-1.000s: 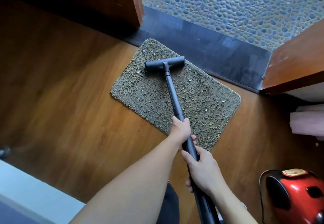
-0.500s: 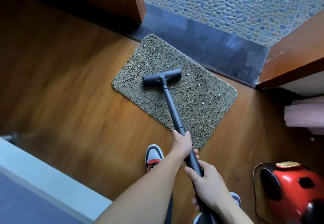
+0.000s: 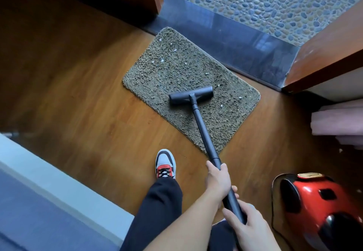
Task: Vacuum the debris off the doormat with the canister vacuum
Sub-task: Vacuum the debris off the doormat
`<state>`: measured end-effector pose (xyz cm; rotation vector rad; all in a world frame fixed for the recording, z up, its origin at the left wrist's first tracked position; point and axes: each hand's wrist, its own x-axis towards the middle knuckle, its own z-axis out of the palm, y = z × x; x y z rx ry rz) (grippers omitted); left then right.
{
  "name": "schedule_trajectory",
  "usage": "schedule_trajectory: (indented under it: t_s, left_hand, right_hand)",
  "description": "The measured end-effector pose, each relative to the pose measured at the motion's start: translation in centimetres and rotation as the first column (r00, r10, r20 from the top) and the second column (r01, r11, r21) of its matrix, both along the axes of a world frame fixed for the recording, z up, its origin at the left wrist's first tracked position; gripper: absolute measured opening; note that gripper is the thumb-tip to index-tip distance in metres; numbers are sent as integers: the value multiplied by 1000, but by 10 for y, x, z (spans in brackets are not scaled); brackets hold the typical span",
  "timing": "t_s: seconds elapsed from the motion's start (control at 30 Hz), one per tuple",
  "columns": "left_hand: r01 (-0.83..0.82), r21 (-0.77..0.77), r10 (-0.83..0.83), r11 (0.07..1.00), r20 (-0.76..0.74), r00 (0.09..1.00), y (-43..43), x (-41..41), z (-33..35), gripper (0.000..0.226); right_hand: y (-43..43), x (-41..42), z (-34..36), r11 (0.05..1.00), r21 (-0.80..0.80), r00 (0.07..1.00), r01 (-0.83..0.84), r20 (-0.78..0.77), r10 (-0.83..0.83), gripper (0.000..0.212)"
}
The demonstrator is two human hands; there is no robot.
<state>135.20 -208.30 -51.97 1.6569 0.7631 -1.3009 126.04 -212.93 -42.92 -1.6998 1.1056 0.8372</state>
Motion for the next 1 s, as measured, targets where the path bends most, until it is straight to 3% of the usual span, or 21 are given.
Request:
schedule_trajectory:
  t_s: [0.23, 0.47, 0.7, 0.87, 1.0]
  left_hand:
    - [-13, 11, 13, 1000, -11, 1000, -4, -4, -6, 24]
    - [9, 20, -10, 1000, 49, 999, -9, 47, -19, 24]
    - [117, 1, -117, 993, 81, 990, -37, 103, -28, 22]
    - [242, 17, -242, 970, 132, 961, -63, 122, -34, 27]
    - [184, -21, -181, 983, 88, 980, -70, 122, -37, 23]
  right_hand:
    - [-5, 2, -1, 999, 13, 998, -40, -49, 41, 36]
    - [-5, 43, -11, 999, 45, 1000, -14, 23, 13, 18]
    - [-17, 98, -5, 980, 103, 981, 172, 71, -180, 5]
    - [-30, 115, -7, 960, 82, 959, 268, 78, -274, 11]
    - [-40, 116, -9, 956, 104, 956, 275, 80, -284, 12]
